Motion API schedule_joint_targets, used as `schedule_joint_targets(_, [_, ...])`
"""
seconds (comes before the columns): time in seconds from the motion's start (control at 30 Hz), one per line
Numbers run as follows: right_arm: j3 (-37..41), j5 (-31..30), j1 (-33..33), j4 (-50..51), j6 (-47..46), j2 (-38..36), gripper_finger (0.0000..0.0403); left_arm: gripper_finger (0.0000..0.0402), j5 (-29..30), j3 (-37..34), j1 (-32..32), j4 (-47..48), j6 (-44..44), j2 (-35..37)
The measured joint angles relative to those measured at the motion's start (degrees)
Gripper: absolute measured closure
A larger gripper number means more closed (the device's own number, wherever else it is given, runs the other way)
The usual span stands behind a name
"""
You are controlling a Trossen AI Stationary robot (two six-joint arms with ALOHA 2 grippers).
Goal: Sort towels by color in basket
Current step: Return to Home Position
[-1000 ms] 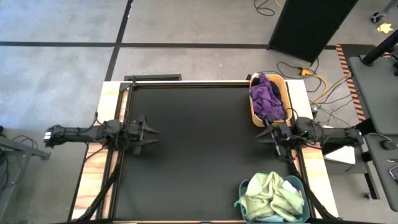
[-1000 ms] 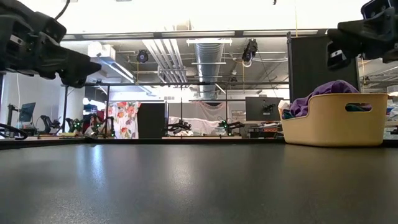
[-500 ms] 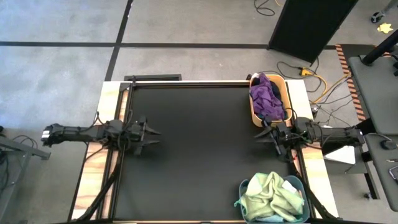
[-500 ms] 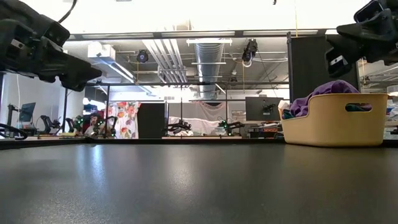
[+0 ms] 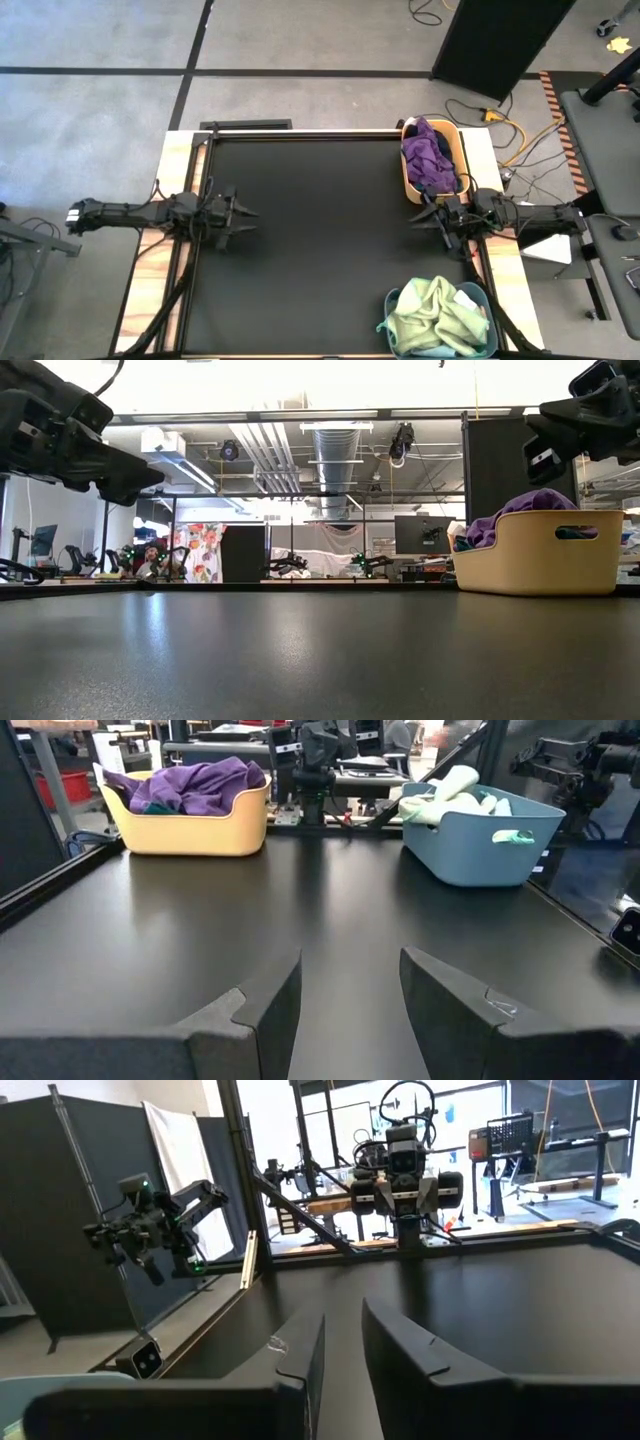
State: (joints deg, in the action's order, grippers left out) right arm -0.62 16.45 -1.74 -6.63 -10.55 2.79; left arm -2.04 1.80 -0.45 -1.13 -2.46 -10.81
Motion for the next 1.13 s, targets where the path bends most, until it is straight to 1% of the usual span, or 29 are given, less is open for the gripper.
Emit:
schedule_joint_targets(0.6, [0.02, 0.02, -0.02, 0.02, 0.02, 0.0, 0.0309, 0.0245, 0.0, 0.0, 0.0, -0.2, 0.02, 0.0])
schedule_joint_targets(1.13, [0.04, 0.02, 0.0, 0.02, 0.02, 0.0, 0.034, 0.0245, 0.0, 0.0, 0.0, -0.15, 0.0, 0.0])
